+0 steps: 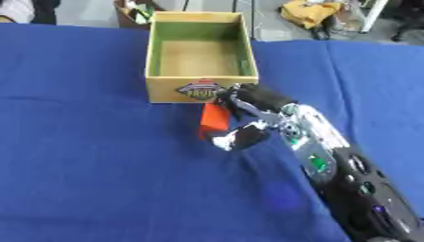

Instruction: Pick up objects on the table and place them in the box.

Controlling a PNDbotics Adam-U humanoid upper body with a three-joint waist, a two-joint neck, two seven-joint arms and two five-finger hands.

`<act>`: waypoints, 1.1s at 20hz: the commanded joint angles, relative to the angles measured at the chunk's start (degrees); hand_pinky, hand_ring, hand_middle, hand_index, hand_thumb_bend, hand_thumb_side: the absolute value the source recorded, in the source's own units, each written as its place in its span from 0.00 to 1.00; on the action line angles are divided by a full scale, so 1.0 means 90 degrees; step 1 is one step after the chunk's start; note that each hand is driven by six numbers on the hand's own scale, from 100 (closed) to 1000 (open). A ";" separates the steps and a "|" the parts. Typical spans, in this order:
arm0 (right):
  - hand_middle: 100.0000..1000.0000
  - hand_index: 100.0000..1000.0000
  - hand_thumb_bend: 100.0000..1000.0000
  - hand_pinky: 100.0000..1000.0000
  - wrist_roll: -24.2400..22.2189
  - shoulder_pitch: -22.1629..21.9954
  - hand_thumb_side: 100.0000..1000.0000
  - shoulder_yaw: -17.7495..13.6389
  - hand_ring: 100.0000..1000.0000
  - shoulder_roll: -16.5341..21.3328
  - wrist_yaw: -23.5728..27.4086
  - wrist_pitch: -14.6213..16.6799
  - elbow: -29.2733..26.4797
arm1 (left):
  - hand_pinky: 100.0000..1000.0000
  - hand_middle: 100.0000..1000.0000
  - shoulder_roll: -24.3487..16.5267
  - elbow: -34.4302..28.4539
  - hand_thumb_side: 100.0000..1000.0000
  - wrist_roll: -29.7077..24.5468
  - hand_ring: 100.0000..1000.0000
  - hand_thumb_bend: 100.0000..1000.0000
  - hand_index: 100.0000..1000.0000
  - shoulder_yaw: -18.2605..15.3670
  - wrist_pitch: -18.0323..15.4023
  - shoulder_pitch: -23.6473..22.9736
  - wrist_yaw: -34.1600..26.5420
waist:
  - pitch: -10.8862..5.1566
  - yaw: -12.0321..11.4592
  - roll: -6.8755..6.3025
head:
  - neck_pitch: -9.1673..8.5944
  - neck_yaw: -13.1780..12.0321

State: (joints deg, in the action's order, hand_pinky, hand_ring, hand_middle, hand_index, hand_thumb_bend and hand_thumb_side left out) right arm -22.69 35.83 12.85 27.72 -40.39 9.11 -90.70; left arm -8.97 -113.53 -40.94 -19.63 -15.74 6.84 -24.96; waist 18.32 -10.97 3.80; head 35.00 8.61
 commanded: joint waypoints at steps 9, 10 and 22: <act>0.12 0.20 0.00 0.66 0.0371 0.0192 0.46 -0.0460 0.56 0.0821 0.1316 -0.0358 -0.1056 | 0.00 0.08 -0.0046 -0.0118 0.99 0.0007 0.05 0.00 0.37 -0.0061 -0.0036 -0.0033 0.0040 | -0.0112 -0.0035 -0.0058 | -0.0146 0.0101; 0.12 0.20 0.00 0.66 0.0409 0.0210 0.47 -0.0496 0.56 0.0909 0.1422 -0.0389 -0.1105 | 0.00 0.08 -0.0042 -0.0118 0.99 0.0003 0.05 0.00 0.37 -0.0058 -0.0037 -0.0033 0.0041 | -0.0108 -0.0057 -0.0051 | -0.0164 0.0126; 0.12 0.20 0.00 0.64 0.1229 0.0762 0.50 -0.0878 0.55 0.1841 0.1872 -0.0691 -0.0547 | 0.00 0.08 -0.0031 -0.0118 0.99 -0.0117 0.05 0.00 0.37 0.0019 -0.0104 0.0139 -0.0008 | 0.0139 -0.0634 0.0102 | -0.0151 0.0741</act>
State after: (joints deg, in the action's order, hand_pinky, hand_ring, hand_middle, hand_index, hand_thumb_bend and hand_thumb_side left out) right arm -12.74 41.54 6.13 41.76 -23.62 3.08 -96.38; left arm -8.52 -113.53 -41.71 -19.59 -16.49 7.70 -24.85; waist 20.66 -16.95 5.02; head 33.68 14.28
